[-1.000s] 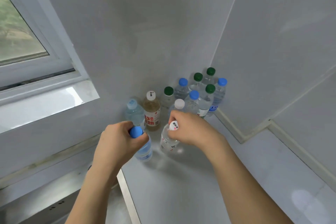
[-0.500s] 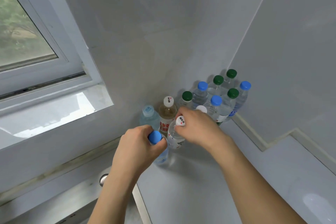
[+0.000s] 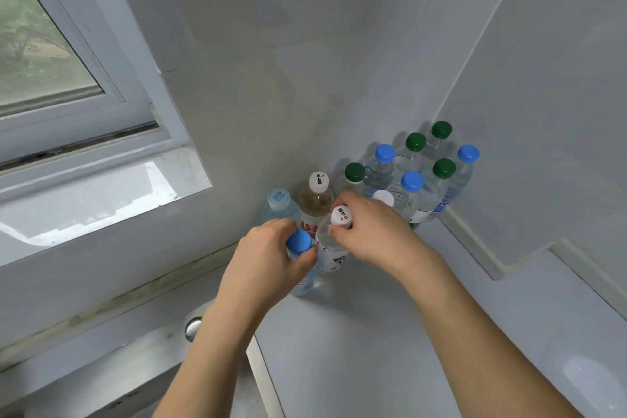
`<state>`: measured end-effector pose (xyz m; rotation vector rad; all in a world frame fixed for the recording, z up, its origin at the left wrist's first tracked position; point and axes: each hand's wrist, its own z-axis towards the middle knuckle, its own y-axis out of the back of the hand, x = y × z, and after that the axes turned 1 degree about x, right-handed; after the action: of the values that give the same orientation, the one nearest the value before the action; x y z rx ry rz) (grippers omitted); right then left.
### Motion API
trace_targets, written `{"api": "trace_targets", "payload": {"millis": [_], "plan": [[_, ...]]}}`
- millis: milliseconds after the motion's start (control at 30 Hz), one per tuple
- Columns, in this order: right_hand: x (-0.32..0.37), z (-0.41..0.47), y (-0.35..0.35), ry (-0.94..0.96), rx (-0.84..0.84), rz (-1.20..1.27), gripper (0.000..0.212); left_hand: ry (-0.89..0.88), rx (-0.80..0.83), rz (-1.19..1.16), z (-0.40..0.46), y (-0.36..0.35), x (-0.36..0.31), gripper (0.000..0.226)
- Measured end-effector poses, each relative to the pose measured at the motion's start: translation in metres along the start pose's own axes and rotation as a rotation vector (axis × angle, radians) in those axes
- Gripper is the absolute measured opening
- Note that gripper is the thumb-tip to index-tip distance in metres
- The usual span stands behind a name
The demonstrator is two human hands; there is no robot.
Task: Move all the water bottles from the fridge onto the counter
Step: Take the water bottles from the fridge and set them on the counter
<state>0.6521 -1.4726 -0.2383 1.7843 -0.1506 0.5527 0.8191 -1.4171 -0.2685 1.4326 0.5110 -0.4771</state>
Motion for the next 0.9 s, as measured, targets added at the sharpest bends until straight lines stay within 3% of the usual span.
{"api": "trace_targets", "payload": {"millis": [267, 500, 667, 800, 900], "plan": [[-0.007, -0.003, -0.009, 0.028, -0.052, 0.054, 0.019, 0.055, 0.035, -0.005, 0.006, -0.002, -0.001, 0.029], [-0.013, -0.048, -0.001, -0.002, -0.155, 0.176, 0.049, 0.155, 0.062, 0.159, -0.006, 0.006, -0.017, 0.037], [-0.041, -0.105, 0.032, -0.065, -0.203, 0.152, 0.056, 0.242, 0.065, 0.272, -0.024, 0.023, -0.043, 0.039], [-0.066, -0.156, 0.054, -0.097, -0.274, 0.173, 0.061, 0.138, -0.036, 0.238, -0.039, 0.029, -0.085, 0.031], [-0.084, -0.199, 0.067, -0.132, -0.321, 0.196, 0.065, -0.032, -0.015, 0.181, -0.056, 0.019, -0.128, 0.029]]}}
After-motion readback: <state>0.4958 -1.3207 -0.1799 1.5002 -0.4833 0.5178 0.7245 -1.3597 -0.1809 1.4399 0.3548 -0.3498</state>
